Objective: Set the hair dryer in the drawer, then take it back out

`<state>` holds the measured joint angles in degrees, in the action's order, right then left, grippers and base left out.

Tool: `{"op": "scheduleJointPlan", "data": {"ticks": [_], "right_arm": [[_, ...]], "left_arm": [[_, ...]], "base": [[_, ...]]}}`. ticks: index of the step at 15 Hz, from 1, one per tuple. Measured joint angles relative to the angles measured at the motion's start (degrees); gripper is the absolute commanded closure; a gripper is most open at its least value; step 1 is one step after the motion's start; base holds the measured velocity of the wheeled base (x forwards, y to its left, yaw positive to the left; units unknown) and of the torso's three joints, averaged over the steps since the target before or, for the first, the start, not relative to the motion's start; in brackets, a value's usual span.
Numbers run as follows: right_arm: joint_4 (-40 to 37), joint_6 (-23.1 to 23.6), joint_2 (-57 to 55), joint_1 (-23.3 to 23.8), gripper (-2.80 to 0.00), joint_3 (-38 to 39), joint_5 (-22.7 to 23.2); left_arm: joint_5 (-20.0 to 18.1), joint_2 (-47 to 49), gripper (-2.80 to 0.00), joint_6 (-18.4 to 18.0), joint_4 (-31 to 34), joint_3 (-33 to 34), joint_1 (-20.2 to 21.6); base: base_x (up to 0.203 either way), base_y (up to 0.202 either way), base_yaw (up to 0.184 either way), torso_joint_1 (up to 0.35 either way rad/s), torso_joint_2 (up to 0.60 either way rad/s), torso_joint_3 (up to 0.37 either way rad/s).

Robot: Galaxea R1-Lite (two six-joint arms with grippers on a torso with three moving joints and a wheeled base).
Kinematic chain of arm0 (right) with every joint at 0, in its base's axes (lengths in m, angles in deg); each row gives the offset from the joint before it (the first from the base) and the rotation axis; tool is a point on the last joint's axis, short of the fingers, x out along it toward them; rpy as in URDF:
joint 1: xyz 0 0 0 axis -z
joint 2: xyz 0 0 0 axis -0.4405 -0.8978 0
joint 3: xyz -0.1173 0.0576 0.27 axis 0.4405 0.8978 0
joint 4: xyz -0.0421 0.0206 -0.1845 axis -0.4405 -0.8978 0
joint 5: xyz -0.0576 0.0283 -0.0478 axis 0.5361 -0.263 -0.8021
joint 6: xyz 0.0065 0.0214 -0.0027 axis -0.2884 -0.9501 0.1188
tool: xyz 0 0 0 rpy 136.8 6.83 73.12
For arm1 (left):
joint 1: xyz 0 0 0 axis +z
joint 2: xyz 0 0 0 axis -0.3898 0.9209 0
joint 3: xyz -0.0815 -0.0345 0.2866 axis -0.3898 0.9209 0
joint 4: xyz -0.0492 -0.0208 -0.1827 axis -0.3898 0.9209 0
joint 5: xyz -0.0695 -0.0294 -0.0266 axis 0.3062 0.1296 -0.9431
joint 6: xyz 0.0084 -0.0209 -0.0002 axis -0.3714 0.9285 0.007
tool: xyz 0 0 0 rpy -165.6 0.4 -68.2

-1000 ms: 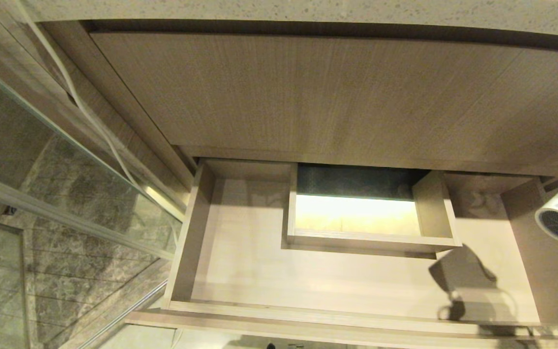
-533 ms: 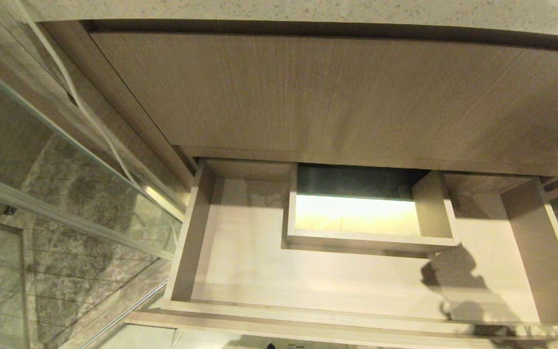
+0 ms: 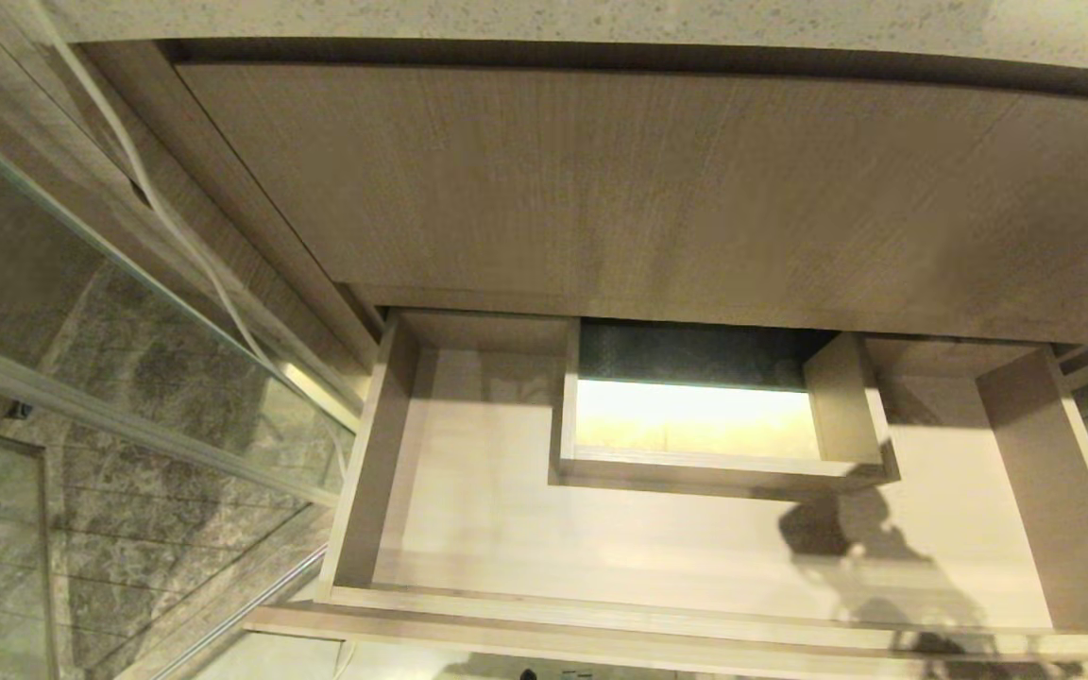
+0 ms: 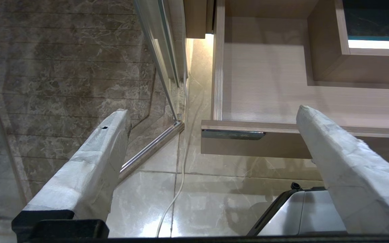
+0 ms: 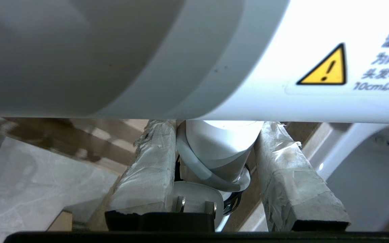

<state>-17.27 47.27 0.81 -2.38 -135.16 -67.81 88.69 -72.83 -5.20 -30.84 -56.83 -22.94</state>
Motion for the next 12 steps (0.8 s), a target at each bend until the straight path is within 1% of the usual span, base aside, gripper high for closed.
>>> {"op": "scheduleJointPlan", "data": {"ticks": [2, 5, 8, 10, 12], "right_arm": [[0.0, -3.3, 1.2, -2.6, 0.0, 0.0, 0.0], [0.2, -10.2, 3.3, -7.2, 0.0, 0.7, -0.2], [0.4, -12.9, 4.9, -10.8, 0.0, 2.3, -0.3], [0.9, -17.3, 6.3, -13.7, 0.0, 4.5, -0.3], [5.4, -22.1, 7.6, -15.6, 0.0, 8.1, -0.9]], "left_arm": [[0.0, 0.0, -2.8, 0.0, 0.0, 0.0, 0.0], [0.0, 0.0, -2.8, 0.0, 0.0, 0.0, 0.0], [0.0, 0.0, -2.8, 0.0, 0.0, 0.0, 0.0], [0.0, 0.0, -2.8, 0.0, 0.0, 0.0, 0.0], [0.0, 0.0, -2.8, 0.0, 0.0, 0.0, 0.0]], "base": [[0.0, 0.0, 0.0, 0.0, 0.0, 0.0], [0.0, 0.0, 0.0, 0.0, 0.0, 0.0], [0.0, 0.0, 0.0, 0.0, 0.0, 0.0], [0.0, 0.0, 0.0, 0.0, 0.0, 0.0], [0.0, 0.0, 0.0, 0.0, 0.0, 0.0]]}}
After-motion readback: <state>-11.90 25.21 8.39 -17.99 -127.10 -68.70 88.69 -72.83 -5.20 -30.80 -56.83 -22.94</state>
